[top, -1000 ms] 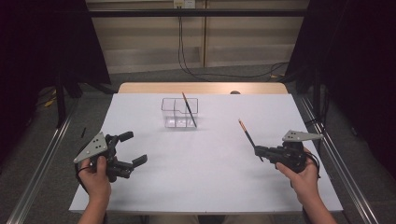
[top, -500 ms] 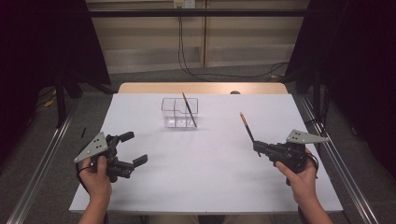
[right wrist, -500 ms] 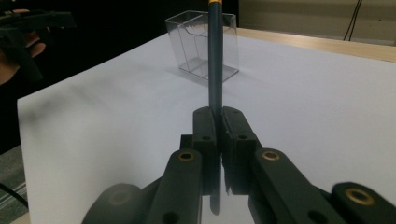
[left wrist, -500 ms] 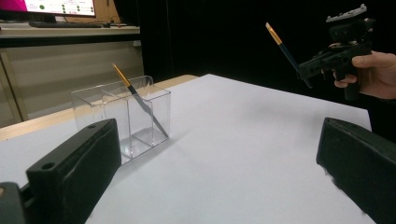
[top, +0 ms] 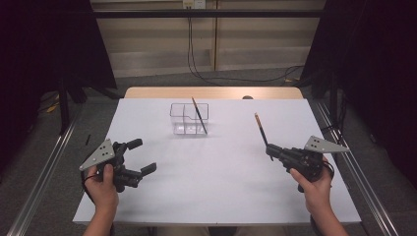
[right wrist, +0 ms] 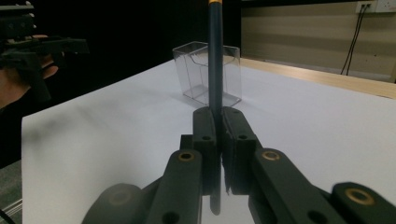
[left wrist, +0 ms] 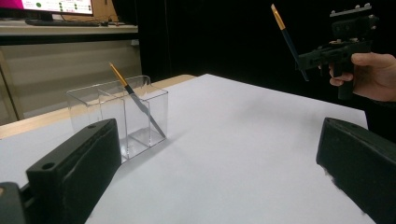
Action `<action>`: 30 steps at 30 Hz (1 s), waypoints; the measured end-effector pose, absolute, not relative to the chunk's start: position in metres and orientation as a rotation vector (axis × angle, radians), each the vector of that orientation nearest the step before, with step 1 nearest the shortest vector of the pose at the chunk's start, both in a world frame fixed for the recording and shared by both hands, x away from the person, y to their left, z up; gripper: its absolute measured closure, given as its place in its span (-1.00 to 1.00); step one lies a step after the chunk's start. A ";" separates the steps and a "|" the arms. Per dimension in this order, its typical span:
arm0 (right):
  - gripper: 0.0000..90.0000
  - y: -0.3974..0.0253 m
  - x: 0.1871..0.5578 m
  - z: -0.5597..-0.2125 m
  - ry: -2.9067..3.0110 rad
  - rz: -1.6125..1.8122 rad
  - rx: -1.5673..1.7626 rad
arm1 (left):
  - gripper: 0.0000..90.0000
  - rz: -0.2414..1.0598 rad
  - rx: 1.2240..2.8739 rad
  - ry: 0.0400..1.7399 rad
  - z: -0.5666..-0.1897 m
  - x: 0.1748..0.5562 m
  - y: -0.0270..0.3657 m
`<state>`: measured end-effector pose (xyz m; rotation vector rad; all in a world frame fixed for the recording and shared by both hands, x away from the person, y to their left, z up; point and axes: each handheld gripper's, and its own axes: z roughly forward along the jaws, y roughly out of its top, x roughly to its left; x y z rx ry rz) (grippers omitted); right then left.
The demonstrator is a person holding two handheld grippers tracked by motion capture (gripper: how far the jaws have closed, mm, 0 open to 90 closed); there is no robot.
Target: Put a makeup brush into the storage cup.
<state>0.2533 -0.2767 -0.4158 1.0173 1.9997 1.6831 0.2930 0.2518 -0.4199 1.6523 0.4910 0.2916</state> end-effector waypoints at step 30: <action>0.88 -0.267 0.256 -0.411 1.957 1.740 0.935 | -1.00 0.241 1.656 0.474 -0.418 0.305 0.228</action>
